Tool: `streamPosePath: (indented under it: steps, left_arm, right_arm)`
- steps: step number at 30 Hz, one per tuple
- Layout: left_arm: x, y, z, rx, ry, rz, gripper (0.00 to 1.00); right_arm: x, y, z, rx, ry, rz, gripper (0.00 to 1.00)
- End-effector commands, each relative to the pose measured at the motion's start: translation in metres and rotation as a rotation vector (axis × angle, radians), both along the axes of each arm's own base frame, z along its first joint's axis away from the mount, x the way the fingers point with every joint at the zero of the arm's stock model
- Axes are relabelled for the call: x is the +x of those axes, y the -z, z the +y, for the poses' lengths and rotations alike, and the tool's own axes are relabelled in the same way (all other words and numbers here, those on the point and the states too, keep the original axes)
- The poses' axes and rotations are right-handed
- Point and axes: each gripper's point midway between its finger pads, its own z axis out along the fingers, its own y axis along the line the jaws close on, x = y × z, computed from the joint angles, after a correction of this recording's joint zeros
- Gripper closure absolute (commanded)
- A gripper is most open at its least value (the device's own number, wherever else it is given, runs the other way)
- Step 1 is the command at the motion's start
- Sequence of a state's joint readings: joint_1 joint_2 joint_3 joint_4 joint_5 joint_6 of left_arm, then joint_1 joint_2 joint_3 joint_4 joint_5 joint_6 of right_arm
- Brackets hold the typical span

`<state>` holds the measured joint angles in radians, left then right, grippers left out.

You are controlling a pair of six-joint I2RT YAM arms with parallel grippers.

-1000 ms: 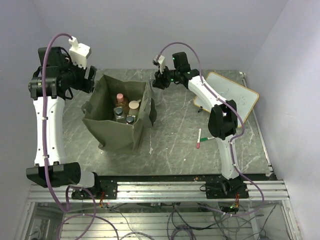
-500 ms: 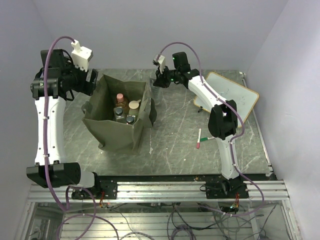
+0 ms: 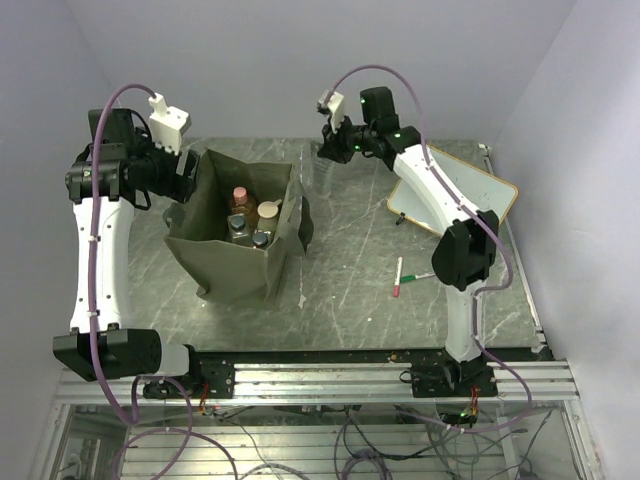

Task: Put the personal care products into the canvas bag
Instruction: Pick up the care product from the center of the board, then place the care product in the canvas bag.

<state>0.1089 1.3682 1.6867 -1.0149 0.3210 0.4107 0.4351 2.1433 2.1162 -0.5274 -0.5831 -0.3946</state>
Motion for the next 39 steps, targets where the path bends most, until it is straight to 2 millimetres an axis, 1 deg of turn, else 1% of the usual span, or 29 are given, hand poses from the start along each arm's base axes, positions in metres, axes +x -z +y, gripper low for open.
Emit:
streamPosePath:
  steps: [1, 2, 7, 11, 15, 21, 23, 25, 27, 28, 34, 36, 39]
  left_arm:
    - [-0.012, -0.003, -0.006, -0.038, 0.014, 0.001, 0.1]
    - [-0.013, -0.003, -0.006, -0.038, 0.013, 0.0, 0.09]
    - [-0.013, 0.0, -0.004, -0.048, -0.023, 0.002, 0.09]
    - [-0.014, 0.002, -0.004, -0.069, -0.042, 0.01, 0.08]
    - [-0.014, 0.01, -0.004, -0.089, -0.065, 0.036, 0.1]
    - [-0.014, 0.021, -0.002, -0.106, -0.11, 0.079, 0.13]
    - [-0.015, 0.025, -0.002, -0.113, -0.12, 0.096, 0.15]
    - [-0.015, 0.027, -0.001, -0.114, -0.126, 0.102, 0.16]
    - [-0.015, 0.028, 0.0, -0.112, -0.137, 0.103, 0.17]
    - [-0.015, 0.028, 0.001, -0.111, -0.144, 0.102, 0.18]
    - [-0.019, 0.03, 0.003, -0.116, -0.172, 0.109, 0.24]
    - [-0.021, 0.032, 0.002, -0.126, -0.174, 0.114, 0.28]
    - [-0.024, 0.037, 0.001, -0.139, -0.192, 0.128, 0.36]
  right_arm:
    - [-0.011, -0.081, -0.021, 0.04, 0.041, -0.156, 1.0]
    - [-0.015, -0.094, -0.026, 0.043, 0.048, -0.178, 1.0]
    - [-0.026, -0.138, -0.042, 0.049, 0.092, -0.267, 1.0]
    - [-0.038, -0.178, -0.05, 0.084, 0.11, -0.328, 1.0]
    - [-0.052, -0.219, -0.051, 0.148, 0.107, -0.374, 1.0]
    - [-0.073, -0.271, -0.043, 0.243, 0.077, -0.446, 1.0]
    - [-0.082, -0.288, -0.037, 0.273, 0.059, -0.482, 1.0]
    - [-0.09, -0.3, -0.03, 0.3, 0.038, -0.505, 1.0]
    - [-0.097, -0.308, -0.022, 0.321, 0.012, -0.515, 1.0]
    - [-0.108, -0.309, -0.007, 0.335, -0.025, -0.513, 1.0]
    - [-0.142, -0.322, 0.035, 0.405, -0.138, -0.51, 1.0]
    - [-0.153, -0.325, 0.048, 0.436, -0.179, -0.502, 1.0]
    - [-0.168, -0.326, 0.066, 0.47, -0.235, -0.478, 1.0]
